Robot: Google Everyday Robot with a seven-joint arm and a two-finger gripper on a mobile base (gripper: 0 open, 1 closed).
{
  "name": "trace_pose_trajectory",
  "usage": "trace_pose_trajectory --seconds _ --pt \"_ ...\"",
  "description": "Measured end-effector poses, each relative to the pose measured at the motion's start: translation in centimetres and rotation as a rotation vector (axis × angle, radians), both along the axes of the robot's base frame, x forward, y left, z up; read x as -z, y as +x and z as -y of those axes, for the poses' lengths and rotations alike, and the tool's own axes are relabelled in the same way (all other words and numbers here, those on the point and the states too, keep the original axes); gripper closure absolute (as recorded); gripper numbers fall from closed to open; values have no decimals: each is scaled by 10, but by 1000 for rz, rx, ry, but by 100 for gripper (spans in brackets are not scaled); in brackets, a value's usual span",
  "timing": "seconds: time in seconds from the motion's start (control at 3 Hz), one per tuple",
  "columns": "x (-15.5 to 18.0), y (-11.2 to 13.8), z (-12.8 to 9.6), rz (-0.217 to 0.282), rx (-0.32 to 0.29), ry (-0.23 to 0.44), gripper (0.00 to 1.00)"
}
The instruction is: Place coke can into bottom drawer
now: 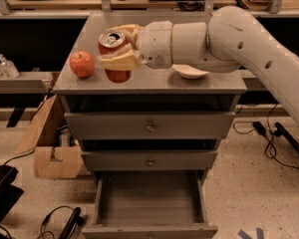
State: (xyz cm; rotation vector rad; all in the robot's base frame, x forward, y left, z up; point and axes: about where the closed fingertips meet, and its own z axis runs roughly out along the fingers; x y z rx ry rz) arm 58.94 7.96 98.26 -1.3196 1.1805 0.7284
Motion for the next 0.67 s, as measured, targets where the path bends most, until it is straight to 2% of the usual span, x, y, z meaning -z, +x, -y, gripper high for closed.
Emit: trace_pose_trajectory --seconds 0.33,0.67 --pt "0 0 0 0 0 0 100" --pt "26 -11 -2 -25 2 10 100"
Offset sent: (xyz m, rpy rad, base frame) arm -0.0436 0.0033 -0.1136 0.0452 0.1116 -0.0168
